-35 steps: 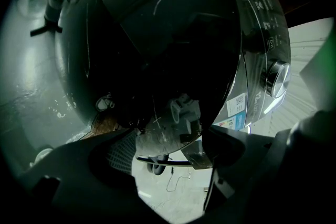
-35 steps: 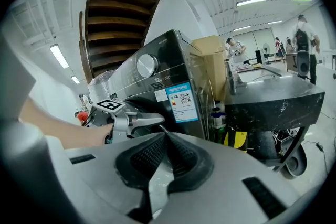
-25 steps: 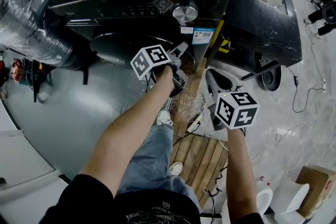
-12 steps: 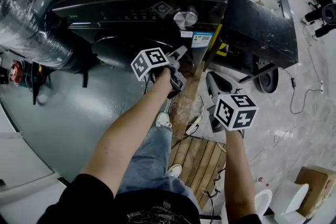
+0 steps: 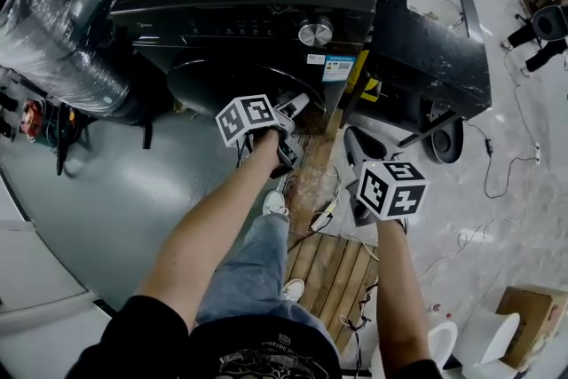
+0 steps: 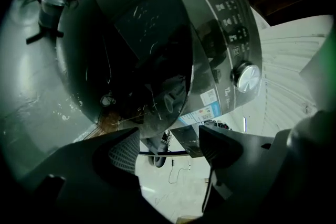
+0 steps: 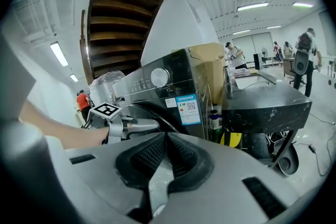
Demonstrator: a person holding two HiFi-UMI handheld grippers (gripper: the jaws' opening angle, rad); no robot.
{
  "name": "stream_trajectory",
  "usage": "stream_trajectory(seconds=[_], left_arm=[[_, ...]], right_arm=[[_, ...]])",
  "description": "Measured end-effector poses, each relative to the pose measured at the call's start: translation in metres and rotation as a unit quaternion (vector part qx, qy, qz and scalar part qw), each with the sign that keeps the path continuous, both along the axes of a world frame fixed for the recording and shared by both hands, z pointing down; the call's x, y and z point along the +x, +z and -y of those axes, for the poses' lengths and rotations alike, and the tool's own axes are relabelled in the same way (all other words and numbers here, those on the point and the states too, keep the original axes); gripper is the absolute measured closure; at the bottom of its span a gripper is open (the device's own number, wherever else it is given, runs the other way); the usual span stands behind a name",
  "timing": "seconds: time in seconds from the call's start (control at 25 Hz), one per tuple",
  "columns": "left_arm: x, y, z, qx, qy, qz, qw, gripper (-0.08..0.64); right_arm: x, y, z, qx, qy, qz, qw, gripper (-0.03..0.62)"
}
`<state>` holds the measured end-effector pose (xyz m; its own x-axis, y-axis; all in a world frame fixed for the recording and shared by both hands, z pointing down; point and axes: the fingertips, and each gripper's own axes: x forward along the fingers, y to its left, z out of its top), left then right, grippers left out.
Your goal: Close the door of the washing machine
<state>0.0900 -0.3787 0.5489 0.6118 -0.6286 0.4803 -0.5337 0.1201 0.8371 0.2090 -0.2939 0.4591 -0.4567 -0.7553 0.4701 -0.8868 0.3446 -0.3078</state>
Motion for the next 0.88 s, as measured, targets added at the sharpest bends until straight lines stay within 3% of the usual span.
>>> stream_trajectory(seconds=[0.44,0.64,0.8,0.88], left_arm=[[-0.006,-0.073,-0.054,0.081,0.059,0.067,0.9928,0.290],[-0.017,-0.103,-0.080,0.120,0.091,0.113,0.9821,0.318],[-0.030,-0.127,-0.098,0.139,0.091,0.128,0.9778,0.332],[-0.034,-0.141,-0.108,0.159,0.102,0.149,0.9707,0.341]], right_arm=[[-0.013,-0.049,-0.047,0.024,0.002,-0.002,1.000,0.569],[-0.020,-0.066,-0.069,0.034,0.002,0.000,0.999,0.571],[-0.029,-0.082,-0.085,0.043,0.000,0.003,0.999,0.571],[-0.030,-0.091,-0.095,0.047,0.000,0.004,0.999,0.571]])
